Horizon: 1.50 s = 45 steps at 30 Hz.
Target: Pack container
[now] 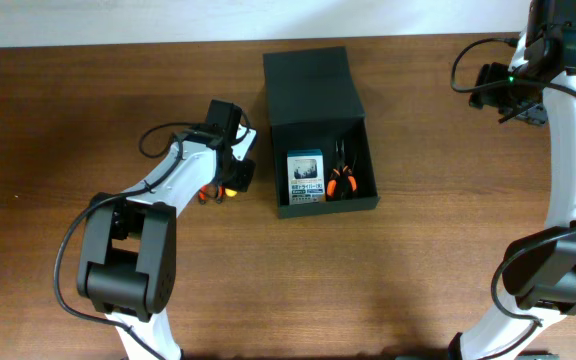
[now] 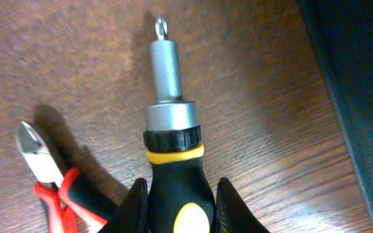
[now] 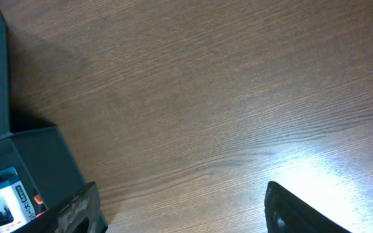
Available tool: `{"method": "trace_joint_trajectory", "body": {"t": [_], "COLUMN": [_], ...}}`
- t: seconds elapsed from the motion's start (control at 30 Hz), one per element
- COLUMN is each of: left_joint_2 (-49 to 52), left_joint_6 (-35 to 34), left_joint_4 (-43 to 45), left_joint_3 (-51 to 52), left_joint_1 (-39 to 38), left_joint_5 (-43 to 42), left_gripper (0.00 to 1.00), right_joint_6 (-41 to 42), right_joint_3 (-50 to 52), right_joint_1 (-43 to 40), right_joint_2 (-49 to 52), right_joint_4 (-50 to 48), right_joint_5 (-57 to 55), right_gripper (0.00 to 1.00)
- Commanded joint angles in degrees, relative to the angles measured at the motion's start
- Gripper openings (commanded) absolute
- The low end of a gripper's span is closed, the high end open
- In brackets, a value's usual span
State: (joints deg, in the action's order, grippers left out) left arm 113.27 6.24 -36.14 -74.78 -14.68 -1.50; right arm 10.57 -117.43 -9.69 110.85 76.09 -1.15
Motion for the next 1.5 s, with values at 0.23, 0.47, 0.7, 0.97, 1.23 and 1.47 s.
{"method": "trace_joint_trajectory", "body": {"t": [0.23,0.47,0.7,0.97,1.23,1.47], "left_joint_2": [0.6,0.6,0.5,0.5,0.5,0.5], "left_joint_6": [0.2,1.2,1.2,1.2,1.2,1.2], "left_joint_4": [-5.4,-9.6,-16.4,-23.5,-29.1,-29.1], "left_joint_3": [-10.9,-16.9,-29.3,-41.9,-43.0,-43.0], "left_joint_1": [-0.2,-0.2,-0.2,-1.0,-8.2,-16.3], "left_joint_5": [4.5,4.8,4.8,4.3,3.7,7.3], "left_gripper": [0.02,0.02,0.02,0.02,0.02,0.02], "right_joint_6": [0.2,0.2,0.2,0.2,0.2,0.2], "right_joint_3": [-0.2,-0.2,-0.2,-0.2,-0.2,-0.2], "right_joint_1": [0.3,0.3,0.3,0.3,0.3,0.3], "right_joint_2": [0.1,0.1,0.1,0.1,0.1,0.1], "right_joint_4": [0.0,0.0,0.0,0.0,0.0,0.2], "right_joint_5": [0.5,0.5,0.5,0.5,0.5,0.5], "right_gripper": [0.72,0.73,0.73,0.73,0.73,0.72]}}
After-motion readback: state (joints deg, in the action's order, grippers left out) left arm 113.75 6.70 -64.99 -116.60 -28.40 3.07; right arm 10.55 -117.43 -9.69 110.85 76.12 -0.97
